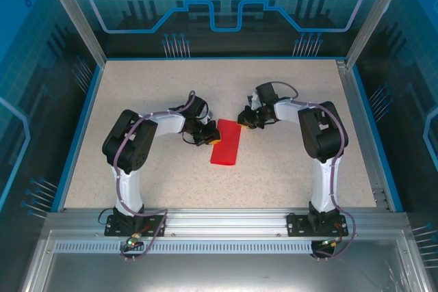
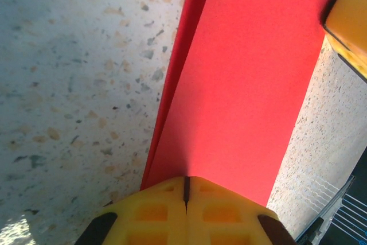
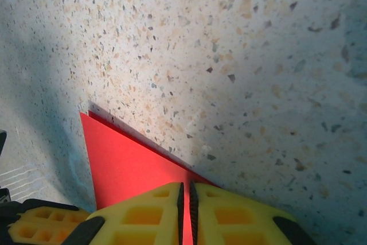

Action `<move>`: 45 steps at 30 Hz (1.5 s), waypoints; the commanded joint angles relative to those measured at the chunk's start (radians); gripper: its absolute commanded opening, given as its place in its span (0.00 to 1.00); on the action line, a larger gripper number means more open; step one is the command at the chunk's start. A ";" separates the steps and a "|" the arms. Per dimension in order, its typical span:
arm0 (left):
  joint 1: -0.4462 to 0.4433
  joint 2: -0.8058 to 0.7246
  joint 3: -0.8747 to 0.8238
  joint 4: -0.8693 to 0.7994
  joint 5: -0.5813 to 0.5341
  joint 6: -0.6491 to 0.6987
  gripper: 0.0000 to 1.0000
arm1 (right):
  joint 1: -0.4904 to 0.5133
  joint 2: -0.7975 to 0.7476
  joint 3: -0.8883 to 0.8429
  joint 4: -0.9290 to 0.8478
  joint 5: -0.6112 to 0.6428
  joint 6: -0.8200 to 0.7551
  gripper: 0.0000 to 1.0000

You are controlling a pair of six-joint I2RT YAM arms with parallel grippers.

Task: Fold a paper plane with a square sheet of paper (pick it up from the middle)
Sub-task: Fold the square sheet of paper in half at the center of the table.

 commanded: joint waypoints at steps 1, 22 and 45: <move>-0.008 0.058 -0.034 -0.091 -0.058 0.025 0.00 | 0.000 -0.011 0.024 -0.074 -0.008 -0.010 0.15; -0.007 0.060 -0.033 -0.092 -0.057 0.024 0.00 | -0.039 0.104 0.115 -0.182 0.007 0.097 0.14; -0.007 0.057 -0.033 -0.090 -0.055 0.023 0.00 | 0.016 -0.239 -0.070 0.011 -0.066 0.059 0.19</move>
